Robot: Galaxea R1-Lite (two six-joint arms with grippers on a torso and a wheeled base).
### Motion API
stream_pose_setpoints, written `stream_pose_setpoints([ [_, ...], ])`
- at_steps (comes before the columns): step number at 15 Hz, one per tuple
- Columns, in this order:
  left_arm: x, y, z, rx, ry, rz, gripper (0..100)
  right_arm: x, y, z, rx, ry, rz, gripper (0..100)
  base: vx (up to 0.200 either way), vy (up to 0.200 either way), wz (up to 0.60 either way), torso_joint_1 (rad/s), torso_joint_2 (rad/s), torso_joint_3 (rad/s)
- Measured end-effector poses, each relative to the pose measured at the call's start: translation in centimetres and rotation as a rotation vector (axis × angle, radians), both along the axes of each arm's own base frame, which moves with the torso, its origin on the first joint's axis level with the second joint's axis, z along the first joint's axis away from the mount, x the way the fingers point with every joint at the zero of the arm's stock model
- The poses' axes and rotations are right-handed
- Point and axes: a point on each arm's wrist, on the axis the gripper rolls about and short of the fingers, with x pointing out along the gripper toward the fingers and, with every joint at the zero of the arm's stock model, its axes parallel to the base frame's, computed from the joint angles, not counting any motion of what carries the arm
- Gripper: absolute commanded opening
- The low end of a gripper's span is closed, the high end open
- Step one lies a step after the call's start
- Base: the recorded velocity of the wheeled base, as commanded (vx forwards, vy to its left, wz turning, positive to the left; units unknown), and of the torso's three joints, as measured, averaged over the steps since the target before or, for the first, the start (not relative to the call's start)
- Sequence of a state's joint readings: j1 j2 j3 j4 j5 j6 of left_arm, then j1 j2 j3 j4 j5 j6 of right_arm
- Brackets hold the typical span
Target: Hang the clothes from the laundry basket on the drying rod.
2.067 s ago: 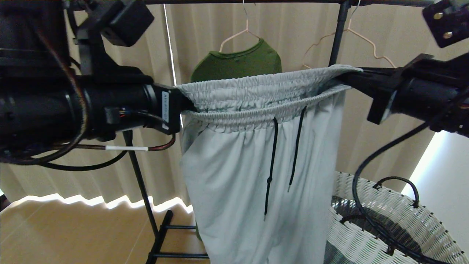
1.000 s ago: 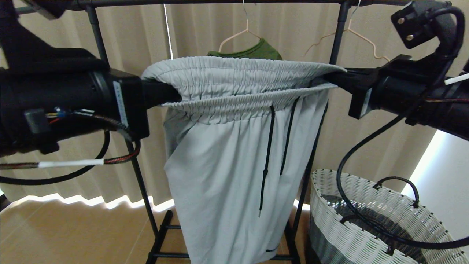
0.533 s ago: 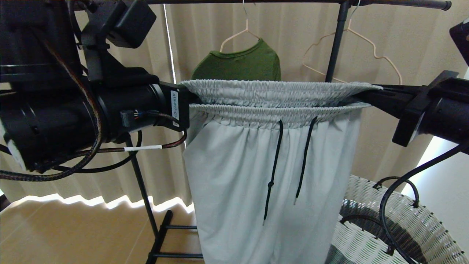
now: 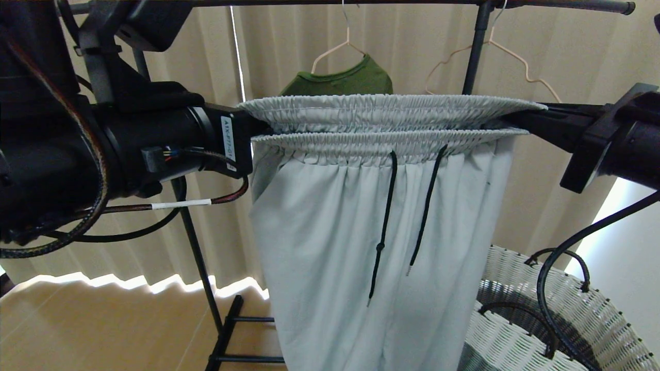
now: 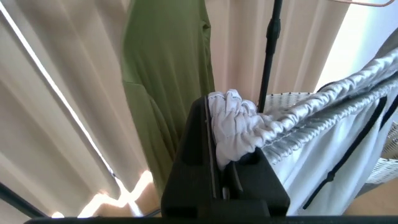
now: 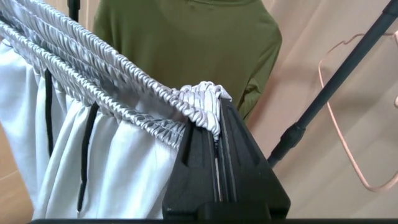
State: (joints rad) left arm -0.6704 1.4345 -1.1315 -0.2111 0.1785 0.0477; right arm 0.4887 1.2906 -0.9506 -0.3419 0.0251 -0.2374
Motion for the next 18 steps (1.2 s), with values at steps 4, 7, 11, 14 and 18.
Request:
stream_pose_setpoints([
  [4,-0.1,0.1,0.1,-0.002,-0.003,0.0,0,0.0,0.0,-0.1,-0.004,0.007,0.0,0,0.0,0.0,0.0,0.0,0.0,0.0],
  [7,-0.2,0.1,0.2,-0.003,-0.005,0.001,0,0.0,0.0,-0.1,-0.004,0.01,-0.002,100,0.0,0.0,0.0,0.0,0.0,0.0],
  [11,0.2,0.7,0.2,0.02,-0.019,0.026,0,-0.1,-0.1,-1.2,-0.011,0.036,0.001,100,0.0,0.0,0.0,0.0,0.0,0.0],
  [14,1.4,2.3,-0.2,0.083,-0.035,0.097,0,-0.9,-0.1,-1.8,-0.006,0.049,0.076,100,0.0,0.0,0.0,0.0,0.0,0.0],
  [18,1.8,2.7,-0.1,0.062,-0.06,0.12,0,-2.3,-0.4,-2.0,0.048,0.042,0.227,100,0.0,0.0,0.0,0.0,0.0,0.0],
])
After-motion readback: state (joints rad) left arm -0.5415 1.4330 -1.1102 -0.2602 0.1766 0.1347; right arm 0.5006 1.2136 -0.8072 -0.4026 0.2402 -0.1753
